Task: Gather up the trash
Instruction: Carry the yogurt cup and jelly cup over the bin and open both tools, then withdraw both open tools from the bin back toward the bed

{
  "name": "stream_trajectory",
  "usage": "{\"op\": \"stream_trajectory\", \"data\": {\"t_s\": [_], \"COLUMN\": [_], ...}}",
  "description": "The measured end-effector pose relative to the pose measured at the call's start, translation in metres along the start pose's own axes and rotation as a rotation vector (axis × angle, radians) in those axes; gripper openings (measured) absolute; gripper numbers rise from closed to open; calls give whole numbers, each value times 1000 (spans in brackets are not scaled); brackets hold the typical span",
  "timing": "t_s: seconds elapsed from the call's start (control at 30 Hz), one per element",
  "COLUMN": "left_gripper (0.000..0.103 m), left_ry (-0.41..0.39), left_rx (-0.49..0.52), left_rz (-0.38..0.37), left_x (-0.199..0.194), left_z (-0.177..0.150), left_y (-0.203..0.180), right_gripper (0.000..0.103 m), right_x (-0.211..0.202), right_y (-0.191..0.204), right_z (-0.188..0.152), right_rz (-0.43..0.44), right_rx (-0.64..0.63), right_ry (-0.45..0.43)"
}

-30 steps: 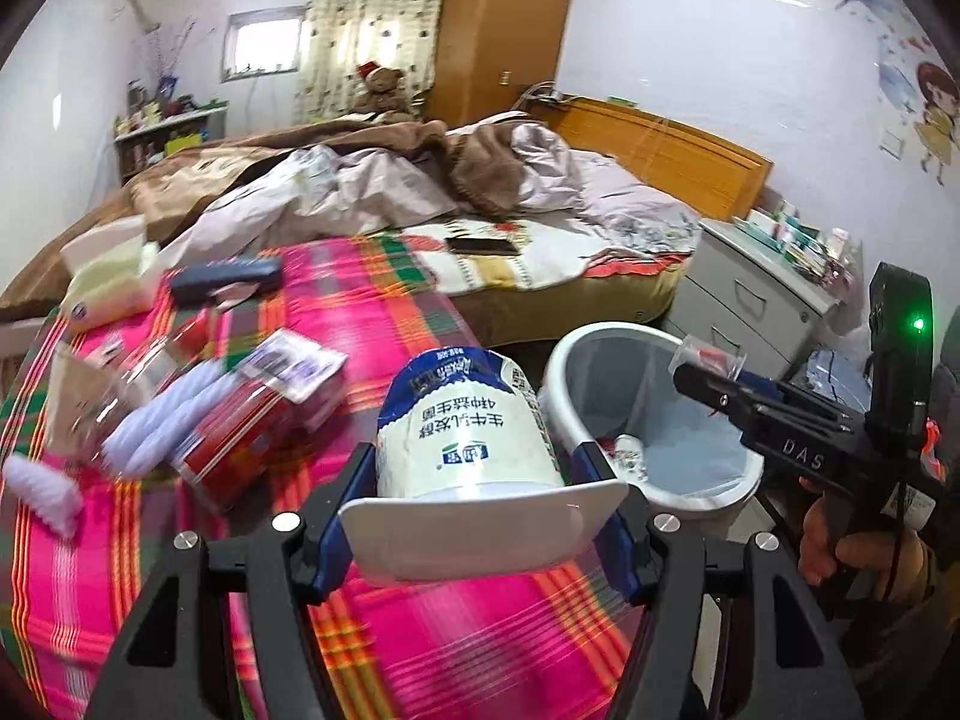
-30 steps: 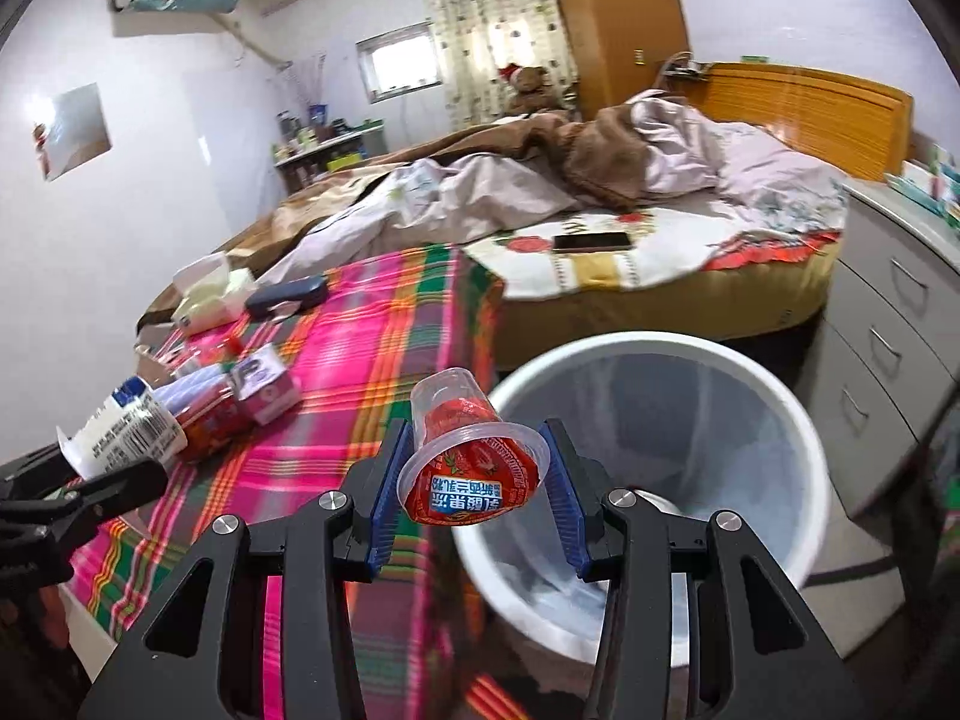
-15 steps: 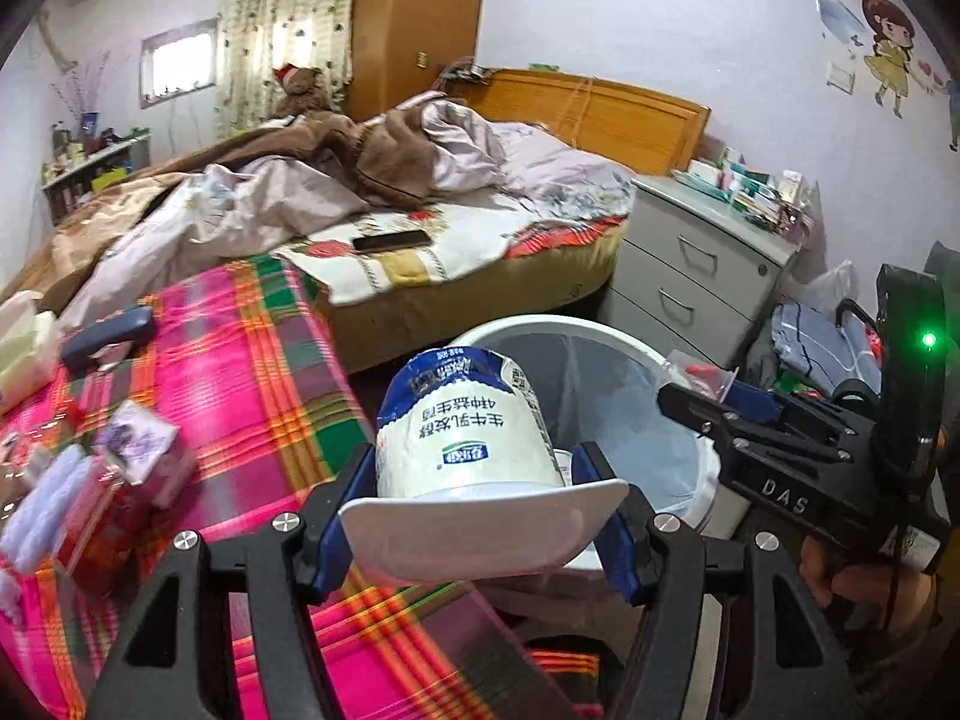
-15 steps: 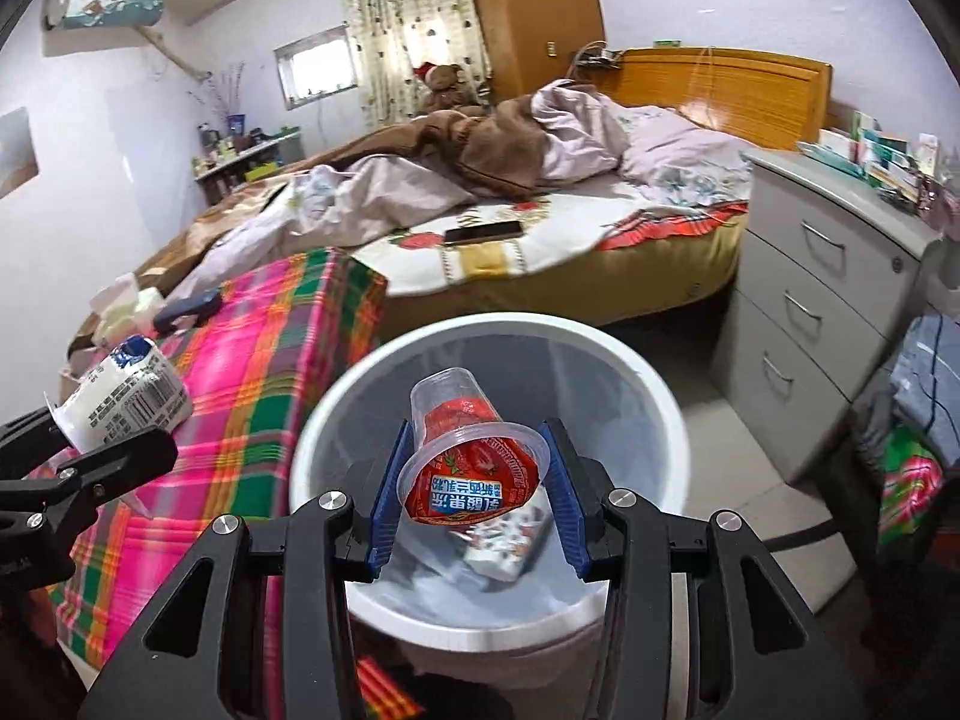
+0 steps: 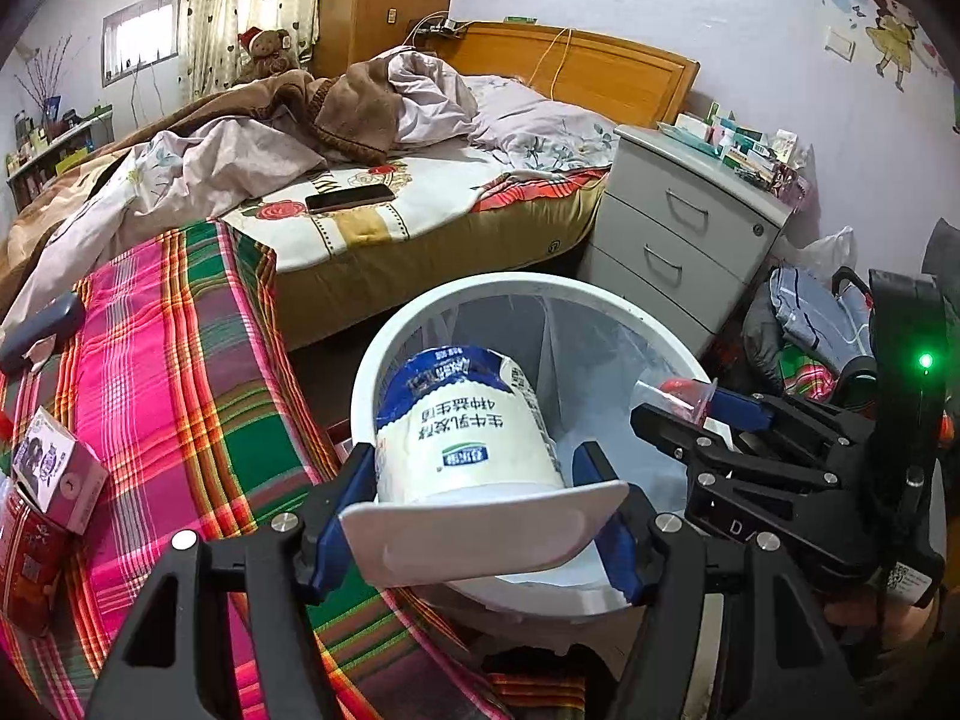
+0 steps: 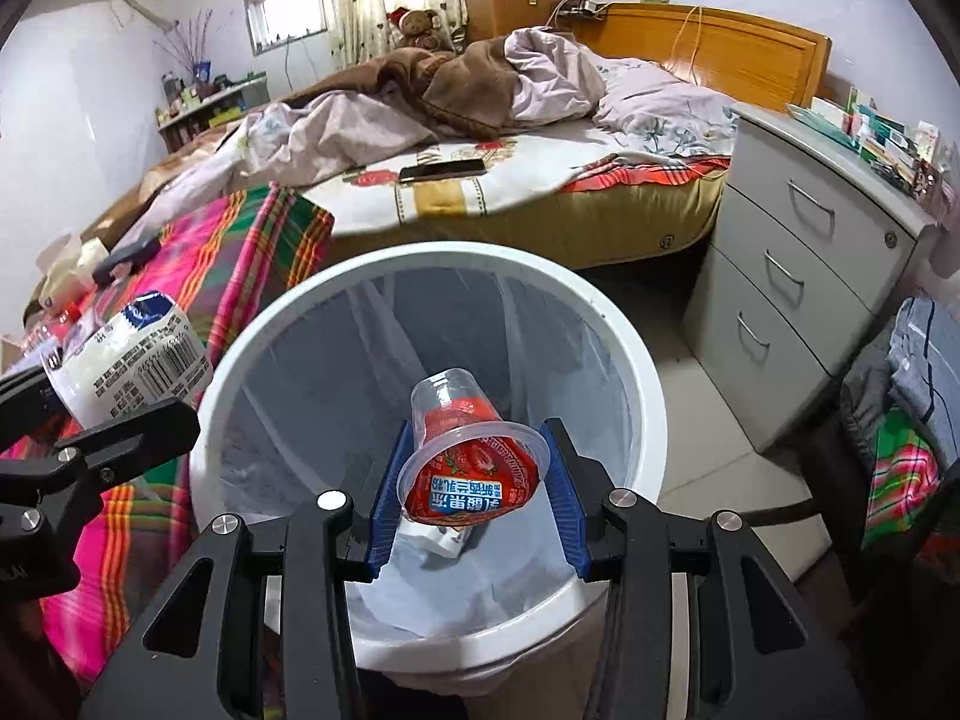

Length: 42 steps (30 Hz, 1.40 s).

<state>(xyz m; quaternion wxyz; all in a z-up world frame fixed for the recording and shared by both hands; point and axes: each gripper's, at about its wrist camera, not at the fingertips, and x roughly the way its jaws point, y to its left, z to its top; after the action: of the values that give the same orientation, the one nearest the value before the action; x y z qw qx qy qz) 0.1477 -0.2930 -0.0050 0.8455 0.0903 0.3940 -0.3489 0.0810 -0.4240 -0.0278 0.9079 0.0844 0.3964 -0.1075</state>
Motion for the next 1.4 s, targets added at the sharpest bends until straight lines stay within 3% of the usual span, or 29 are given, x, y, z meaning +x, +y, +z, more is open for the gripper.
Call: {"op": "stream_trajectory", "data": {"t_s": [0.03, 0.13, 0.8, 1.4], "left_gripper": [78, 80, 81, 81], "left_ry": [-1, -4, -88, -165], "left_rx": [3, -12, -82, -203], "left_rz": [1, 0, 62, 216], "left_x": [0, -1, -52, -119], "left_z": [-1, -1, -16, -61], "left_y": [0, 2, 38, 108], "right_gripper": [48, 65, 65, 65], "right_x": [0, -1, -21, -30], "right_y": [0, 1, 25, 98], "right_z": [0, 0, 3, 3], "right_rz": [-2, -6, 24, 141], "right_rx": [-2, 0, 18, -45], "right_ry": [1, -7, -67, -115]}}
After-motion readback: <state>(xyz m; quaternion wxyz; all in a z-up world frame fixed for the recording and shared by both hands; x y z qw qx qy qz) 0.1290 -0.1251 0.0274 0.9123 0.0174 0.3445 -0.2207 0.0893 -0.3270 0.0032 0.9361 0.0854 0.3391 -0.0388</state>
